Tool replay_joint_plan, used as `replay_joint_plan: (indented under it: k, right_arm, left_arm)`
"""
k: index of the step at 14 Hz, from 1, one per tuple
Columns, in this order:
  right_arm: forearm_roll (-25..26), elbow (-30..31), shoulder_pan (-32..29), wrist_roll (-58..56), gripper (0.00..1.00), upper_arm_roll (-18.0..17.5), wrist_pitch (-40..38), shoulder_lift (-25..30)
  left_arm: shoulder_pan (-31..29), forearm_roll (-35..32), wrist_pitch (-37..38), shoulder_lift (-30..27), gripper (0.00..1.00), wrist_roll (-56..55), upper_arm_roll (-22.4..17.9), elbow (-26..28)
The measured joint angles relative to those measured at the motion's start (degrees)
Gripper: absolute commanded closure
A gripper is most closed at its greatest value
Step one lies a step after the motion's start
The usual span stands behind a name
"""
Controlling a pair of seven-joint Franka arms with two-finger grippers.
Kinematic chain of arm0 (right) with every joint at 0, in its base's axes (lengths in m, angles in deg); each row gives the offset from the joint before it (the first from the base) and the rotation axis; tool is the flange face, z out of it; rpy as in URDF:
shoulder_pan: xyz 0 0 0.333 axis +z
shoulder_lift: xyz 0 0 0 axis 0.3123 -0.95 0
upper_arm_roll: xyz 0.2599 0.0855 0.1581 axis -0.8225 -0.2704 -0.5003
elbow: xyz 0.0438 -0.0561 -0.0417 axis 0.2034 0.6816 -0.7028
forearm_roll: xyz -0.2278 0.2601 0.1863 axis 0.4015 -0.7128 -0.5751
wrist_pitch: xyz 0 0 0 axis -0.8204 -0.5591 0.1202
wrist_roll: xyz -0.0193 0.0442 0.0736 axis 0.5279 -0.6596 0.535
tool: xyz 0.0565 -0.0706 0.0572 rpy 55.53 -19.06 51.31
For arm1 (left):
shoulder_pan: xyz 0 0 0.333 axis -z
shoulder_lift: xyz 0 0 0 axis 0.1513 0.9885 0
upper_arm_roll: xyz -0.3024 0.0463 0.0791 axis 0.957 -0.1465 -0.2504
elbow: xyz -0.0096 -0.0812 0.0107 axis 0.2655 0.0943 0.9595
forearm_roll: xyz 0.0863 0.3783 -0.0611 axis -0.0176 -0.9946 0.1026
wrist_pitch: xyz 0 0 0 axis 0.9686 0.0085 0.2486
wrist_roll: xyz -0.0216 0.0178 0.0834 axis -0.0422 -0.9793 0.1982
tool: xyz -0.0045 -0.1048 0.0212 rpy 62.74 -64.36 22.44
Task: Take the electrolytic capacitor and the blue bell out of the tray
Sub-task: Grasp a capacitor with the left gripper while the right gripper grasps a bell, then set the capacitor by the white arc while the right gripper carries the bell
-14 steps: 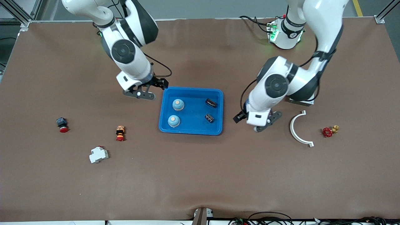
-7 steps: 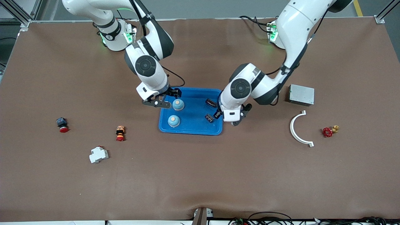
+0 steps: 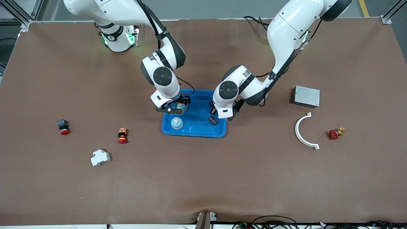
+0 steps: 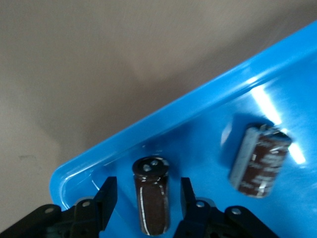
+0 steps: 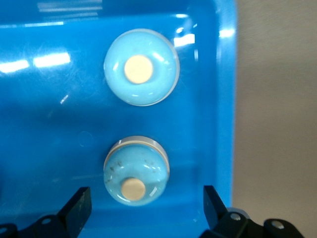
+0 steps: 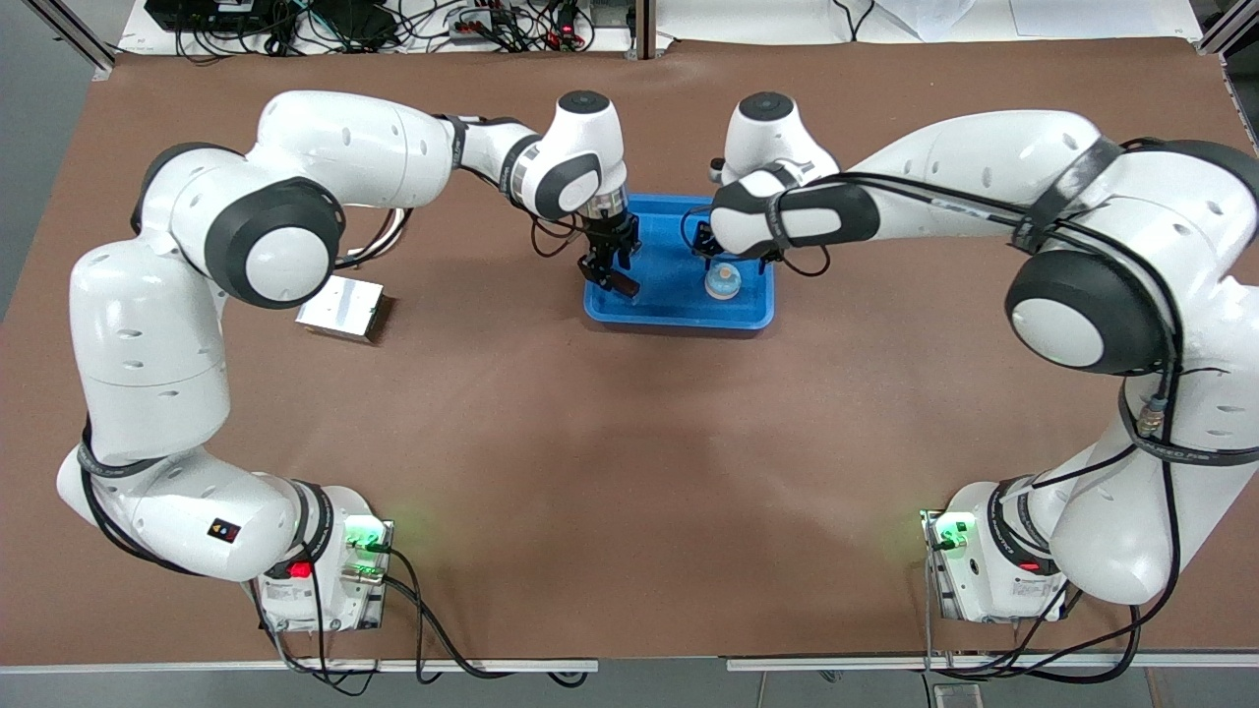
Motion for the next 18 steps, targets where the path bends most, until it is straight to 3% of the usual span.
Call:
replay_joint_plan:
  k: [1,4,9,10,14,18]
  right_arm:
    - [-0.1,0.0,0.4,0.0,0.0,0.0,1.0,-1.0]
    - [-0.3,-0.1,1.3,0.0,0.0,0.0,2.6,-2.8]
    - [-0.3,-0.3,1.4,0.0,0.74,0.0,4.0,-3.8]
    - [-0.3,-0.6,1.4,0.0,0.81,0.0,4.0,-3.8]
    - [-0.3,-1.1,1.5,-0.1,0.87,0.0,3.7,-4.1]
    - [0.1,-2.9,1.9,-0.2,0.9,0.1,-3.3,-1.3]
  left_arm:
    - [0.3,0.0,0.0,0.2,1.0,-0.1,0.0,0.3]
    - [0.3,0.0,-0.1,0.0,1.0,-0.1,-0.1,0.5]
    - [-4.3,-1.1,2.4,-6.8,1.0,0.0,-0.5,-0.4]
    - [-5.8,-2.3,3.3,-9.2,1.0,0.0,-0.5,-0.4]
    - [-12.6,-7.2,5.9,-14.8,1.0,2.9,-0.8,1.1]
    - [-24.6,-11.0,6.1,-17.7,1.0,17.9,-1.0,8.2]
